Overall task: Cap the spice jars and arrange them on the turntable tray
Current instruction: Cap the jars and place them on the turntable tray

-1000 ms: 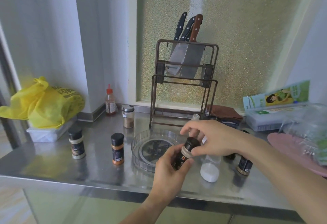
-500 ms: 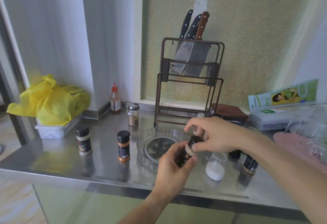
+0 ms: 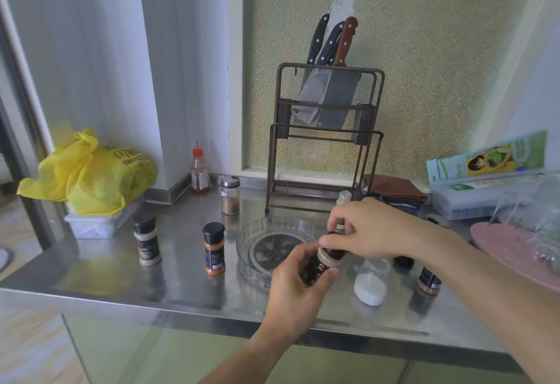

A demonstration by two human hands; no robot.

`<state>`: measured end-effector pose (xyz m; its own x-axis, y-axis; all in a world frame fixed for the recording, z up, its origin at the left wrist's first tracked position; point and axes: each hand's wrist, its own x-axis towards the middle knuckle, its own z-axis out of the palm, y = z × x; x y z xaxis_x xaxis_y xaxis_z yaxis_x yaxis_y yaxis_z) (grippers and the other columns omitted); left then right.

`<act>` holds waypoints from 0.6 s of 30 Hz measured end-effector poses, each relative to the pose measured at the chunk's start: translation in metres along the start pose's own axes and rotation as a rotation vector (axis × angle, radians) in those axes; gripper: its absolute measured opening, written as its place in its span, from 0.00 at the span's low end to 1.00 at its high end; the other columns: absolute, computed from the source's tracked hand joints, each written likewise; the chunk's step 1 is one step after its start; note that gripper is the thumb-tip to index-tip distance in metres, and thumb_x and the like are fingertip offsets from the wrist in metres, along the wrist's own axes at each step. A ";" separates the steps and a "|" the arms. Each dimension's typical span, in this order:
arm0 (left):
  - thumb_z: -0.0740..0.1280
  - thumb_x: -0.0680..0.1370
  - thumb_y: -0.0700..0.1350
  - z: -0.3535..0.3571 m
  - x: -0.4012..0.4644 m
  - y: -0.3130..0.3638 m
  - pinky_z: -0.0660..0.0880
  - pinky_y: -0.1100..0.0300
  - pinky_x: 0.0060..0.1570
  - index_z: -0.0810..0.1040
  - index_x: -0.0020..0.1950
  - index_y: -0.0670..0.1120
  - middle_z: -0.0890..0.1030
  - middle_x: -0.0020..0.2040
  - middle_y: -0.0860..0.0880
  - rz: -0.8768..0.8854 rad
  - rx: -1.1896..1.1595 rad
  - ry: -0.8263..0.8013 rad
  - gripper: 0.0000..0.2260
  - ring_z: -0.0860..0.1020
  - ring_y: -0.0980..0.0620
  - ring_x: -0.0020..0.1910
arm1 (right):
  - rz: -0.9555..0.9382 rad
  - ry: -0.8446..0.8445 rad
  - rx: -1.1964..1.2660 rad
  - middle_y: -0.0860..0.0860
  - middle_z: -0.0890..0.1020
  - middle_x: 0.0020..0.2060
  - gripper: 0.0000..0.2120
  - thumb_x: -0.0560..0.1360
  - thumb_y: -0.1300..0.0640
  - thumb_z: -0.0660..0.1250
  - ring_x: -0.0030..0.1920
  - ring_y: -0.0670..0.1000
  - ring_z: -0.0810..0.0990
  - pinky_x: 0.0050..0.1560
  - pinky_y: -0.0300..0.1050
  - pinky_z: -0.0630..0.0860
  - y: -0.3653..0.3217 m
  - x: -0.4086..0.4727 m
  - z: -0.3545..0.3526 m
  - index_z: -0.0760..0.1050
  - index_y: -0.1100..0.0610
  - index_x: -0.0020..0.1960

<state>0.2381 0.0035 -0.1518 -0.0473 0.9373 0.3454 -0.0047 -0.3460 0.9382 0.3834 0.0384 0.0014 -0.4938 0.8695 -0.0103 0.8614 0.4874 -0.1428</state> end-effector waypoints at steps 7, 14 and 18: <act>0.76 0.76 0.40 -0.003 0.001 0.001 0.80 0.61 0.53 0.80 0.60 0.48 0.87 0.51 0.52 0.006 -0.005 0.022 0.14 0.85 0.54 0.51 | -0.010 0.000 0.049 0.45 0.84 0.44 0.25 0.68 0.33 0.71 0.43 0.45 0.83 0.50 0.50 0.81 -0.001 0.001 0.002 0.73 0.43 0.60; 0.76 0.75 0.39 -0.004 0.002 0.000 0.82 0.52 0.58 0.80 0.59 0.49 0.88 0.50 0.52 -0.016 -0.005 0.059 0.15 0.86 0.52 0.52 | -0.014 0.035 0.109 0.45 0.84 0.41 0.18 0.68 0.40 0.76 0.41 0.42 0.82 0.48 0.46 0.80 -0.004 -0.001 0.003 0.78 0.44 0.55; 0.78 0.74 0.42 0.000 0.008 0.002 0.83 0.47 0.55 0.80 0.56 0.52 0.88 0.48 0.54 -0.006 0.055 0.099 0.14 0.86 0.53 0.49 | -0.008 0.126 0.130 0.45 0.86 0.36 0.13 0.68 0.48 0.78 0.37 0.40 0.82 0.46 0.44 0.81 -0.003 0.003 0.008 0.82 0.48 0.50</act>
<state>0.2381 0.0098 -0.1473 -0.1459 0.9296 0.3385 0.0492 -0.3349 0.9410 0.3788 0.0388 -0.0059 -0.4743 0.8729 0.1139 0.8311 0.4867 -0.2692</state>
